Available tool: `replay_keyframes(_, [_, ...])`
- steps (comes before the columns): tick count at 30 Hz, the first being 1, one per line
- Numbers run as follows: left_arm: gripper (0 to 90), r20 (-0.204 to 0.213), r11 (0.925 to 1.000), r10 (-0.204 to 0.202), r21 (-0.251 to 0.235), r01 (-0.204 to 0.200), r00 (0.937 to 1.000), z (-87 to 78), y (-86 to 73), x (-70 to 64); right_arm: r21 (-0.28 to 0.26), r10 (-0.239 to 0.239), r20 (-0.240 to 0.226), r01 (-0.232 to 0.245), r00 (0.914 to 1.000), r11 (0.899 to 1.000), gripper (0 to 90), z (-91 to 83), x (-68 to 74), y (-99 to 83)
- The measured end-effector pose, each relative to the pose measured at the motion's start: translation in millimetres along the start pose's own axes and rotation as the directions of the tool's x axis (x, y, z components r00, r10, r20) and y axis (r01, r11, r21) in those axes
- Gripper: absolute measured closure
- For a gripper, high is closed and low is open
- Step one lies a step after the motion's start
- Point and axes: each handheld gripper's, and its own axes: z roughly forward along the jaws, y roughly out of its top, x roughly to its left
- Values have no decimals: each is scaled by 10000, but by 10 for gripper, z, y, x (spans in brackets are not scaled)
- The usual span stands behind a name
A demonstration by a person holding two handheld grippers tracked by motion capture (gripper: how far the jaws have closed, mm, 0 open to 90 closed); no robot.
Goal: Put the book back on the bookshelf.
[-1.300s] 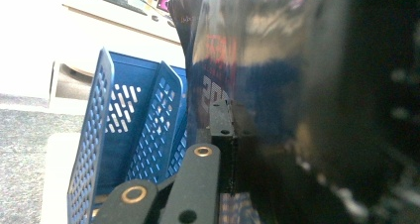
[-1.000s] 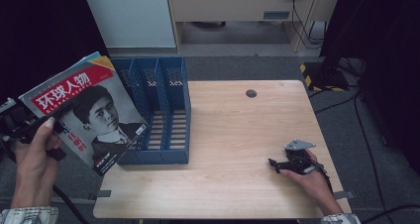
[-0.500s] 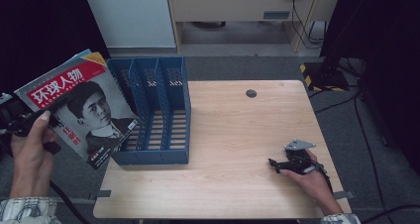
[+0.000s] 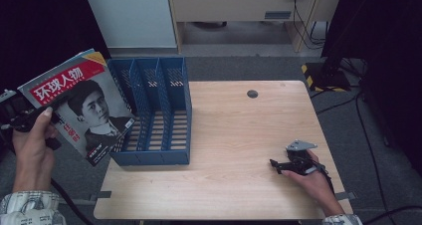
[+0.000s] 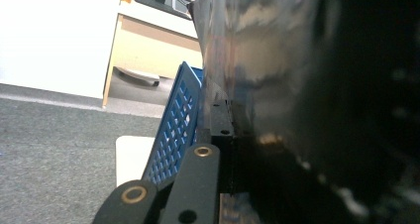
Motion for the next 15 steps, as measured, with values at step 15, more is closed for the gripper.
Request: replay_keyframes(15, [867,-167,10000,1,-27,-2,9999,206,50,-170,-10,20,3,-20,10000,10000,148,1,1,1])
